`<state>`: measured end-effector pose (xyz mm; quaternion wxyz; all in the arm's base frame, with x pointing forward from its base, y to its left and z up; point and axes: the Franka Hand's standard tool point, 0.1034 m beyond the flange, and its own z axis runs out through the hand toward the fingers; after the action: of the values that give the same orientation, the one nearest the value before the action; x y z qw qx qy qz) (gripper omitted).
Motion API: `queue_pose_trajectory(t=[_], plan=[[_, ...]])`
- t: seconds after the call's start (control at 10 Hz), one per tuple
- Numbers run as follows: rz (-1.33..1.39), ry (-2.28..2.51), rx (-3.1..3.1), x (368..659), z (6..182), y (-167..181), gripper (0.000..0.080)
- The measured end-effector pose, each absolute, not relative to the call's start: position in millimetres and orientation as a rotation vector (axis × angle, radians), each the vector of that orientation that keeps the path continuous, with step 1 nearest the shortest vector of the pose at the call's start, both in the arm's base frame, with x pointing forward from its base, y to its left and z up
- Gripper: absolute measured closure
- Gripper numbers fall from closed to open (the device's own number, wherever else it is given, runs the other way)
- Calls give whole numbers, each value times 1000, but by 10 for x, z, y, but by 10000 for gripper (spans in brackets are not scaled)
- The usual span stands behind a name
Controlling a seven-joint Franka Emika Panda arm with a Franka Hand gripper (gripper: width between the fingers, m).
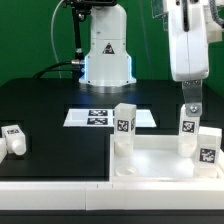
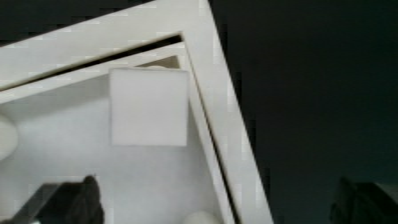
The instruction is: Assemble square table
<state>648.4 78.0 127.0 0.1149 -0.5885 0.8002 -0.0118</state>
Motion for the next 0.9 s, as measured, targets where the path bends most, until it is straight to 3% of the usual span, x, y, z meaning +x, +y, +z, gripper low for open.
queue_pose_trajectory(t=[0.2, 0.4, 0.9], plan=[[-57, 2253, -1850, 6456, 1270, 625, 150], [-86, 2155, -1945, 6323, 1450, 132, 150], [-88, 2125, -1989, 6282, 1435, 37, 150]])
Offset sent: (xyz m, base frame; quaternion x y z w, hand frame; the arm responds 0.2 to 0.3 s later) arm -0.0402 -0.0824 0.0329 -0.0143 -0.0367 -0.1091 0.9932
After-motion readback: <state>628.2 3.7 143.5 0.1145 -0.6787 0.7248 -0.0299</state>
